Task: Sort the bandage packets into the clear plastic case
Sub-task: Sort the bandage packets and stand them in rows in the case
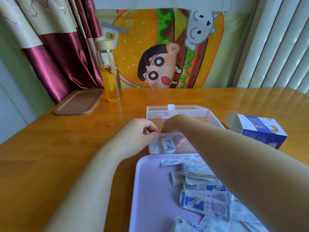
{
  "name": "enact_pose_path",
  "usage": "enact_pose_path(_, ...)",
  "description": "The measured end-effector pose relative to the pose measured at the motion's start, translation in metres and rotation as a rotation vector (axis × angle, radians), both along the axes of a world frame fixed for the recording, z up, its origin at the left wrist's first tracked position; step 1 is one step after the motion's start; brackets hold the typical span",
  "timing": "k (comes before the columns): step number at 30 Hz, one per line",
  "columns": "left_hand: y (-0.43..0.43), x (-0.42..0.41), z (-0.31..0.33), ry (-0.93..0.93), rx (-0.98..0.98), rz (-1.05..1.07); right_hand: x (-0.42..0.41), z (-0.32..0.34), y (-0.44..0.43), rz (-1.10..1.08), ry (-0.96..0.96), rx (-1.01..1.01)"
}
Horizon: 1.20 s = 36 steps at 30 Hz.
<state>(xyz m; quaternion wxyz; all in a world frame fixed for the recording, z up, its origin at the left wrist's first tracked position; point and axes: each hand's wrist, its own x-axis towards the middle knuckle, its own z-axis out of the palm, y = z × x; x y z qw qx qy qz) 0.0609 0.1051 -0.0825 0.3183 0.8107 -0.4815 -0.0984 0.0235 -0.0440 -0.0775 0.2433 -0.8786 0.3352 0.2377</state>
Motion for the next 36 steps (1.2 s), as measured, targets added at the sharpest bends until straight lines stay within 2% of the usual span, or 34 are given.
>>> enact_pose_path(6, 0.0, 0.001, 0.0, -0.004, 0.002, 0.001, -0.001, 0.001, 0.004, 0.001, -0.031, 0.063)
enact_pose_path(11, 0.0, 0.0, 0.0, -0.001, 0.01, 0.005, -0.001, 0.001, 0.004, 0.068, -0.011, 0.002)
enact_pose_path(21, 0.0, 0.0, 0.0, -0.001, 0.008, -0.001, 0.004, 0.002, -0.006, -0.04, 0.012, 0.062)
enact_pose_path(36, -0.001, 0.002, -0.002, -0.01, 0.012, -0.009, 0.006, 0.004, -0.001, -0.093, 0.011, 0.018)
